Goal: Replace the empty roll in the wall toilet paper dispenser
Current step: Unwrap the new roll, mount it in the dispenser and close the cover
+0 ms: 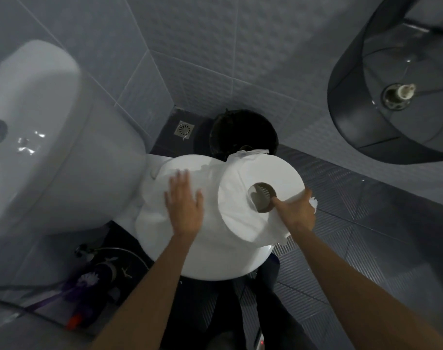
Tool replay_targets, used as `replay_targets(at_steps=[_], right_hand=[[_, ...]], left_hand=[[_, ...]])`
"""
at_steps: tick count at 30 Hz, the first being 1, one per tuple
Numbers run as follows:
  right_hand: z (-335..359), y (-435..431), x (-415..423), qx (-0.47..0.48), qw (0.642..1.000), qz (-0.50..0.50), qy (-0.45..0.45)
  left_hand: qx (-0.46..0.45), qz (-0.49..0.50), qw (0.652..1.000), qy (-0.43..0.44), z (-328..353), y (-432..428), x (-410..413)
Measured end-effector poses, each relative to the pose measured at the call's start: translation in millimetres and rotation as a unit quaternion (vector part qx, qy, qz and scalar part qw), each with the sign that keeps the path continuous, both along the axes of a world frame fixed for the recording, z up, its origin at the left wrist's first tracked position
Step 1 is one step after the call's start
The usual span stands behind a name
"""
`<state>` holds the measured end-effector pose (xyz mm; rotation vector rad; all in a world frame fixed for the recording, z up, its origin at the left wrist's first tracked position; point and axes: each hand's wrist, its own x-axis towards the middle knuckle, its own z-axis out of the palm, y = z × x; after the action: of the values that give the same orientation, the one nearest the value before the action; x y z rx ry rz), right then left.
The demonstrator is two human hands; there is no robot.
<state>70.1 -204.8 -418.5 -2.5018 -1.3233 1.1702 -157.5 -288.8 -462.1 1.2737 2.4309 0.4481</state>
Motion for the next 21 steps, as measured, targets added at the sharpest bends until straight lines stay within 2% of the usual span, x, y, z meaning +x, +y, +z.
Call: replay_targets(at_steps=[2,4,5,9,11,14,21], right_hand=[[-1.4,0.6,4.7,-0.001,1.000,-0.008,0.008],[-3.1,1.3,12.2,0.000,1.000,-0.012,0.020],[-4.3,2.0,16.4,-0.001,1.000,-0.014,0.026],[-8.2,3.8,40.7,-0.006,0.998,-0.037,0.051],[-8.6,3.2,53.8,-0.003,0.996,-0.049,0.072],[-7.6,2.4,74.8,0.013,0.992,-0.065,0.107],[20.1,-1.8,103.6,0.054,0.980,-0.051,0.185]], left_hand=[[-0.007,-0.131,0.990,-0.057,-3.8,-7.7,25.3],[-0.057,-0.146,0.978,-0.135,-11.8,-12.8,30.8],[-0.085,-0.135,0.976,-0.146,-20.0,-15.7,27.1],[-0.176,-0.180,0.968,-0.015,-35.6,-25.4,11.5],[-0.272,-0.175,0.946,-0.035,-40.0,-26.1,3.5],[-0.338,-0.185,0.922,-0.024,-40.0,-23.1,-1.3],[-0.405,-0.164,0.899,-0.038,-19.3,4.2,5.2]])
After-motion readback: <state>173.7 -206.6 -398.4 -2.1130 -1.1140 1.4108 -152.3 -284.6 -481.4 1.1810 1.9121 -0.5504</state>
